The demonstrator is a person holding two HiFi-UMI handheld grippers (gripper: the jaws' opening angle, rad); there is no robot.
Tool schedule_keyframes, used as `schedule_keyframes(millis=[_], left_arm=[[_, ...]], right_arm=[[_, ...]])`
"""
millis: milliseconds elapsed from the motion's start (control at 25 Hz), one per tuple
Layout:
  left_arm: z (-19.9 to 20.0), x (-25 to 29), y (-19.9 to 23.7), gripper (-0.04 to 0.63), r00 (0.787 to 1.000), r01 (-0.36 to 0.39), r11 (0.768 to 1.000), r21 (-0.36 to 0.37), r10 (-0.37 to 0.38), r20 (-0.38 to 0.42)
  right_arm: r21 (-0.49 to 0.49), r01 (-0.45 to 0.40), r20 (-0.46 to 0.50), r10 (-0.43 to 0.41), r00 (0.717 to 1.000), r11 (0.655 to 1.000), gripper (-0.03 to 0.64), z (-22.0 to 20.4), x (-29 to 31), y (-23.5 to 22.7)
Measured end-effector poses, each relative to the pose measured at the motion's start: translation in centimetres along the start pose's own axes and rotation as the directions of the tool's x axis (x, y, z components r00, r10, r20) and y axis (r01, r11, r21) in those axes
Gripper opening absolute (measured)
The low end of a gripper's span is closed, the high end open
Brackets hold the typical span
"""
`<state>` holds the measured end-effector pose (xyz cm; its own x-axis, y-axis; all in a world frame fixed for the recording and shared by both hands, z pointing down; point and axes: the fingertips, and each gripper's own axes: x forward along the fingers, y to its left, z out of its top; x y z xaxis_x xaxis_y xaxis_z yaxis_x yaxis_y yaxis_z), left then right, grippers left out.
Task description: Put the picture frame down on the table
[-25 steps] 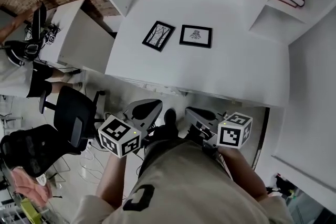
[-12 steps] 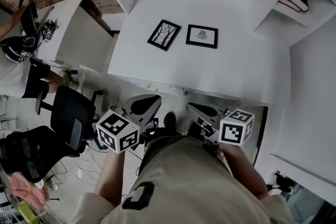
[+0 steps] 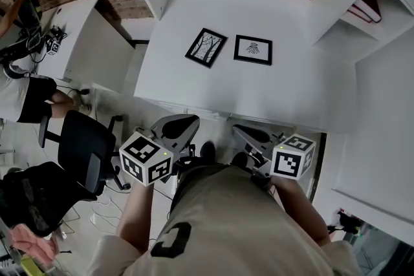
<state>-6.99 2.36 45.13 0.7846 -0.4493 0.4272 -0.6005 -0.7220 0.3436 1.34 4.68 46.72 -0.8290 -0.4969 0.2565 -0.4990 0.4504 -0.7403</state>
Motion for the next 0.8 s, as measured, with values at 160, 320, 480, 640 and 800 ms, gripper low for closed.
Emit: schedule_keyframes(millis=[160, 320, 480, 640, 800], left_arm=[[0.0, -0.4, 1.3, 0.003, 1.0, -0.005, 1.0, 0.0, 0.005, -0.01], [0.0, -0.9, 2.8, 0.004, 1.0, -0.017, 1.0, 0.007, 0.018, -0.023], [-0.2, -1.6, 4.0, 0.005, 0.999, -0.015, 0.999, 0.033, 0.016, -0.038], [-0.3, -2.1, 5.4, 0.003, 0.997, -0.036, 0.996, 0.082, 0.042, -0.061], [-0.6, -2.5, 6.6, 0.003, 0.996, -0.033, 0.993, 0.112, 0.043, -0.082]], right_arm=[[0.01, 0.006, 0.004, -0.006, 1.0, 1.0, 0.005, 0.2, 1.1, 0.0], [0.001, 0.006, 0.01, -0.006, 1.0, 1.0, 0.005, 0.7, 2.5, 0.3], [-0.002, 0.01, 0.019, -0.01, 1.0, 1.0, 0.005, 0.9, 4.1, 0.7], [-0.008, 0.007, 0.016, -0.007, 1.0, 1.0, 0.005, 1.2, 5.7, 1.2], [-0.001, 0.013, 0.024, -0.013, 1.0, 1.0, 0.005, 1.4, 6.9, 1.3]])
